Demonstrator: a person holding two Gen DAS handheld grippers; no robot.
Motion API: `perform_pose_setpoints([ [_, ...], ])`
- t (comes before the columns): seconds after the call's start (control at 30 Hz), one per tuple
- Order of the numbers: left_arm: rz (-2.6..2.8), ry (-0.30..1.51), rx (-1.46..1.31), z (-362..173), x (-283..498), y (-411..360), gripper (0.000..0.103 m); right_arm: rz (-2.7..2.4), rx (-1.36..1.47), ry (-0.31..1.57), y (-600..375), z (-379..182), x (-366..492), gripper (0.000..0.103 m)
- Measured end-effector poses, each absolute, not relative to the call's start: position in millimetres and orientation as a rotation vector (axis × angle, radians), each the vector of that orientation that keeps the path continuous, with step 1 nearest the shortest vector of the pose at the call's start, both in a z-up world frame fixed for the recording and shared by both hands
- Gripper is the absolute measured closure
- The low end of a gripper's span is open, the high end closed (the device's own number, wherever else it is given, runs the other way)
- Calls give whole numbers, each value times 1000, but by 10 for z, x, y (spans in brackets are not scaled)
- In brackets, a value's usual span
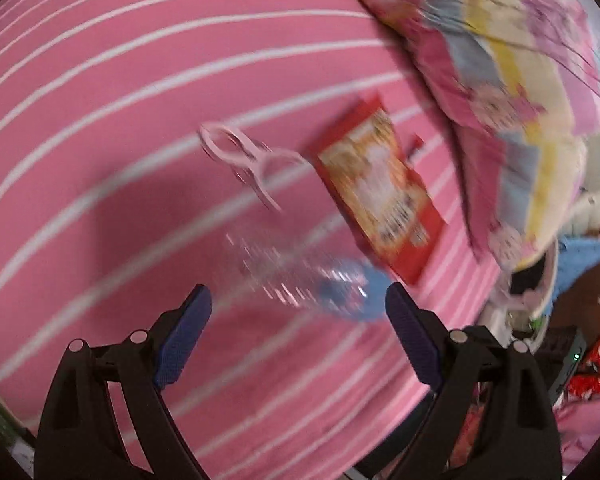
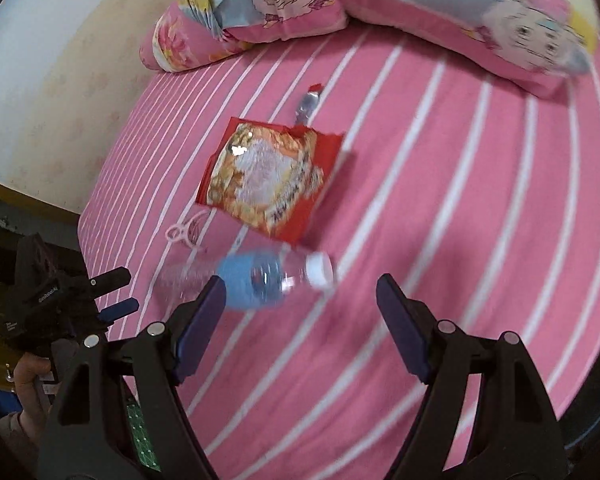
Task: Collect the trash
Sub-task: 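Return both tools to the bed toward the red snack bag, then grasp the pink clip with the left tool while the right tool grasps the red snack bag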
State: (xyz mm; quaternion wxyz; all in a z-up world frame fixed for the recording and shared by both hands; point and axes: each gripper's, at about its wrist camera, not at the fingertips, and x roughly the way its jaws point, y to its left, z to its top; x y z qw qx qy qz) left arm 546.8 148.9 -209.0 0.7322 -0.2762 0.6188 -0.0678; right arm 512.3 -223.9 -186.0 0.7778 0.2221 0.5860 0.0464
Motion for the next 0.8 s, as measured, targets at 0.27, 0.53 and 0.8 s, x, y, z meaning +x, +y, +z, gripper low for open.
perform_pose_setpoints([
  [0.27,-68,1444,-596,-2638,6167,1696,17,123,562,1293,-2247,-2316,5663,26],
  [0.53,88,1585,-599,-3027,6496,1716,17,129,601,1331,-2163,-2695,5984,26],
  [0.8,334,1648,-604,-3107,6686,1628,19,138,618,1349,-2058,-2912,6187,34],
])
